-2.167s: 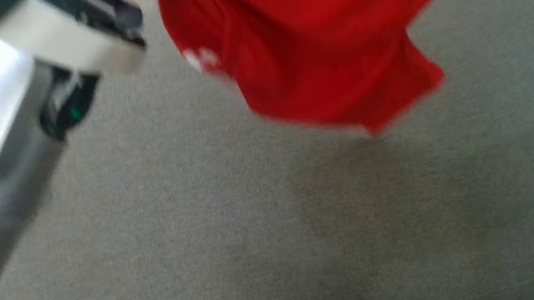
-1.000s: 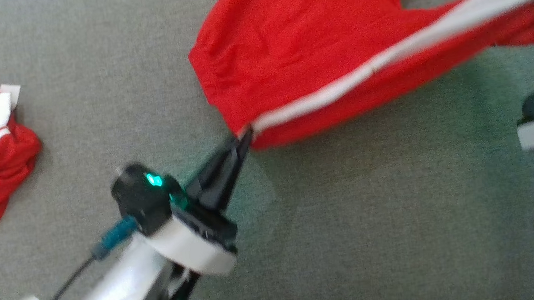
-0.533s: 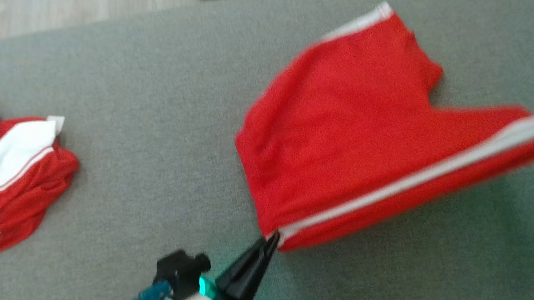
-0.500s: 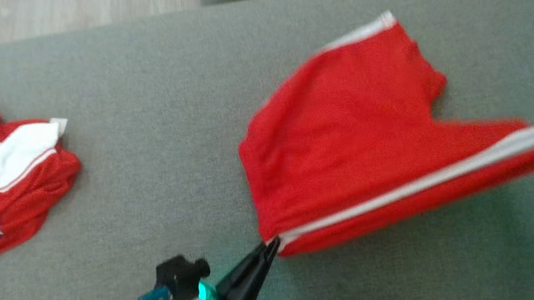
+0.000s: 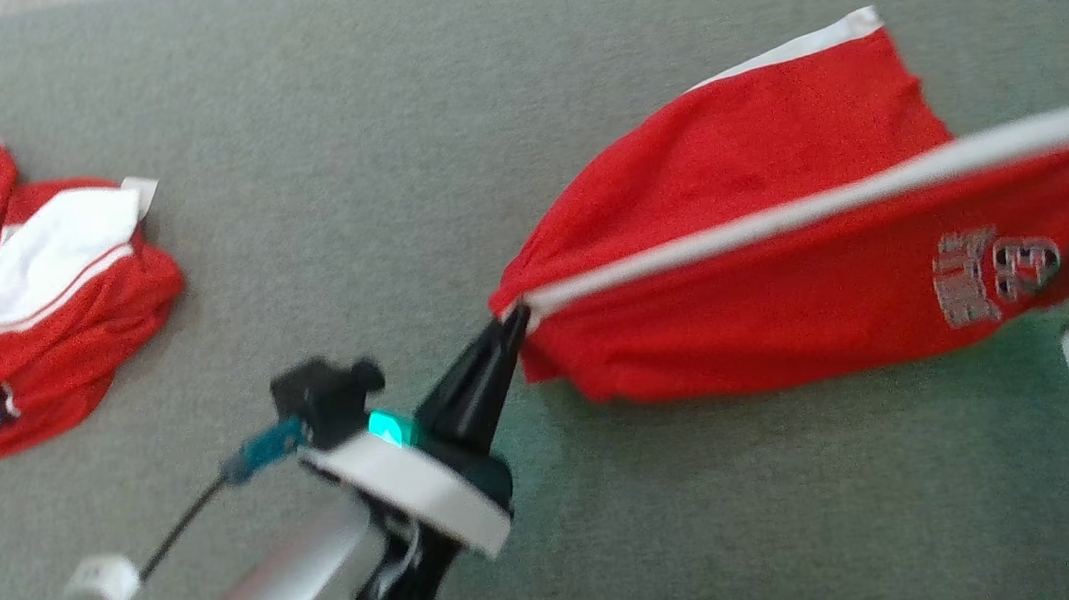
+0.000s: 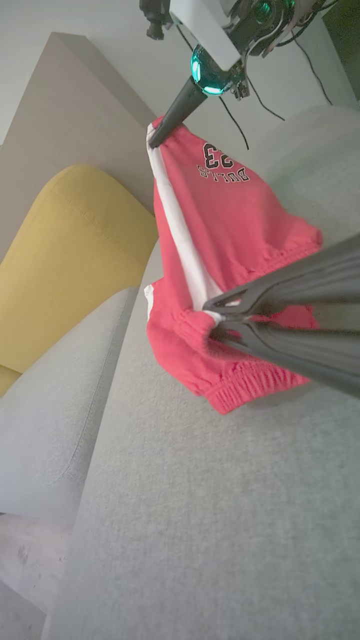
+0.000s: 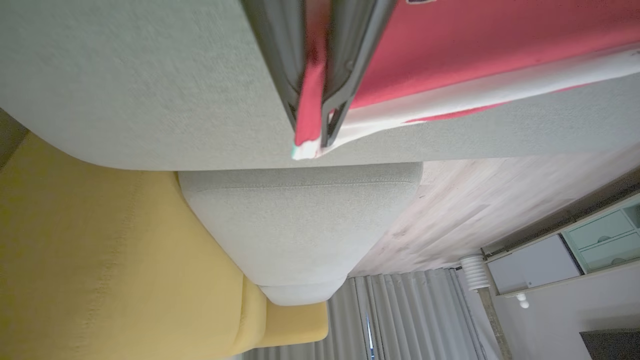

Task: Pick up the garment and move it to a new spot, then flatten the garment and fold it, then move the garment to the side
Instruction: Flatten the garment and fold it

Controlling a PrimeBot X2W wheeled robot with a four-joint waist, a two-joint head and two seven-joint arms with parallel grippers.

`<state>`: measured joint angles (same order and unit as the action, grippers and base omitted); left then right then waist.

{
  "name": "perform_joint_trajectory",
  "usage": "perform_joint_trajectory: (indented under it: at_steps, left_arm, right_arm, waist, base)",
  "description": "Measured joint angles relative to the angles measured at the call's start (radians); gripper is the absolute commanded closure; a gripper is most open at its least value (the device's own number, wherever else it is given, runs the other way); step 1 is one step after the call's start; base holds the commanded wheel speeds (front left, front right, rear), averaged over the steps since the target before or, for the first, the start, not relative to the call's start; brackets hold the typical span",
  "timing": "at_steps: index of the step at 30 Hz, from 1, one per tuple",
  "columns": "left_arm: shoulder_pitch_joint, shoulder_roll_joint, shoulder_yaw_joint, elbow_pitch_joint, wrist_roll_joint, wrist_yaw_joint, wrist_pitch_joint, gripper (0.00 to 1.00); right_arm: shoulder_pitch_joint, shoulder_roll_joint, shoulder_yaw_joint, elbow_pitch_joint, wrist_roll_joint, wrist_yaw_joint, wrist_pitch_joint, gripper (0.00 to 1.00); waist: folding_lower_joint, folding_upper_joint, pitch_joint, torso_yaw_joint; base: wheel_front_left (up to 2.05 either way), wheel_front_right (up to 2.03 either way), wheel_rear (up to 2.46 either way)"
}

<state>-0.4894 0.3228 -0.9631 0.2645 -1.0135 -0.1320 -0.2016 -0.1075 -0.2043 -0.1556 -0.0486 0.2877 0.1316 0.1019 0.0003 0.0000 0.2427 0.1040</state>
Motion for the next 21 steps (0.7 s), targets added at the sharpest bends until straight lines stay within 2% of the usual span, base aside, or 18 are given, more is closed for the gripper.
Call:
perform_joint_trajectory:
  at_steps: [4,9,15,21]
  left_arm:
    - [-0.089,-0.043,0.002,0.065,-0.026,0.000,0.012,1.00]
    - [-0.177,-0.070,0.004,0.130,-0.046,0.000,-0.008,1.00]
    - [-0.245,-0.107,-0.011,0.219,-0.071,0.000,-0.021,1.00]
    - [-0.310,-0.138,-0.023,0.304,-0.087,0.000,-0.039,1.00]
  right_arm:
    - [-0.153,-0.034,0.046,0.127,-0.018,0.000,0.002,1.00]
    - [-0.329,-0.036,0.079,0.318,-0.057,0.000,-0.010,1.00]
    - [-0.473,-0.032,0.108,0.526,-0.099,0.000,-0.036,1.00]
    - [-0.595,-0.028,0.129,0.669,-0.123,0.000,-0.092,1.00]
  waist:
    - [0.0000,0.0000,0.036,0.032]
    - [0.0000,0.0000,0.076,0.053]
    - [-0.0001,0.0000,0.119,0.067]
    - [-0.0001,0.0000,0.158,0.077]
  base:
    - [0.00,0.00,0.00]
    - [0.00,0.00,0.00]
    - [0.00,0.00,0.00]
    - [0.00,0.00,0.00]
